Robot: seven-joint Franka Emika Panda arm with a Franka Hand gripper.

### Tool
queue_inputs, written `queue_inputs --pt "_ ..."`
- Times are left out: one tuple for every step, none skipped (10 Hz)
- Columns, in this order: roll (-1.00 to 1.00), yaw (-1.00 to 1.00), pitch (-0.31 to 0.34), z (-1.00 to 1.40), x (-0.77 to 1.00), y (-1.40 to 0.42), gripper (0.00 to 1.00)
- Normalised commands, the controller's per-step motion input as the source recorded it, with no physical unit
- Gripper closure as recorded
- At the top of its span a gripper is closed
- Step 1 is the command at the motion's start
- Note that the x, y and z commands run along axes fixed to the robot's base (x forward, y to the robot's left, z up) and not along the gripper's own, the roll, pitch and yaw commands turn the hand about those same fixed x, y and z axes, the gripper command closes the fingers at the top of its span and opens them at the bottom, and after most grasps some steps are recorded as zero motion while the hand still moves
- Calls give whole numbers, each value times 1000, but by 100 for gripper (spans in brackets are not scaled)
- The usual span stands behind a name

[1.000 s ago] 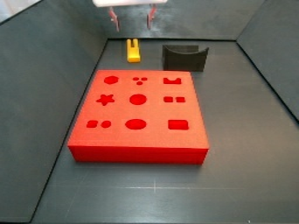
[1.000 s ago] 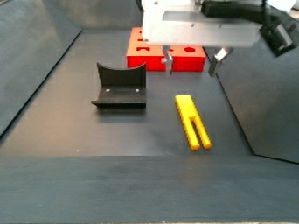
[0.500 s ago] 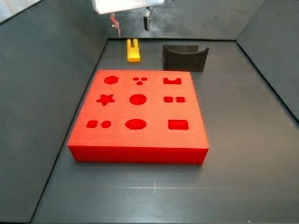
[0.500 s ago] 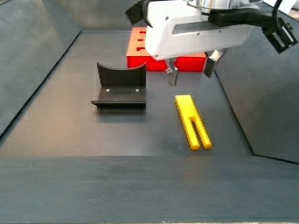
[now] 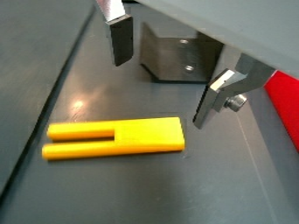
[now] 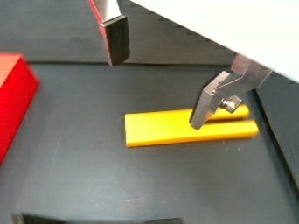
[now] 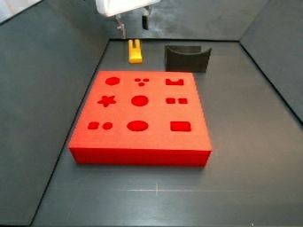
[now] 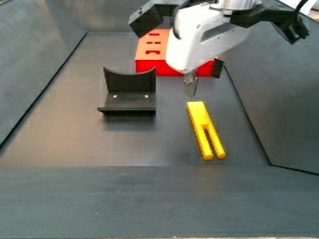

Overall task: Pick up the square-circle object. Move up. Rotate the square-circle object. Place the square-circle object on the fixture. Regrasp the square-circle object. Move to above the board. Insert the square-circle object.
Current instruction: Rotate the square-circle object.

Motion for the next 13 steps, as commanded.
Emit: queue_inputs --pt "-2 1000 1 -40 25 -1 0" --pt "-2 1000 1 -39 25 -1 0" --pt "-2 1000 1 -39 25 -1 0" --pt "-2 1000 1 -39 25 -1 0" --pt "-2 1000 2 -39 25 -1 0" --pt "-2 1000 2 -39 25 -1 0" --pt "-2 1000 2 -39 25 -1 0" --pt "-2 1000 2 -38 25 -1 0" --pt "-2 1000 2 -38 25 -1 0" --pt "-2 1000 2 -38 26 -1 0" --pt "-2 1000 2 -38 26 -1 0" --pt "-2 1000 2 -38 26 -1 0" --pt "-3 1000 2 -38 26 -1 0"
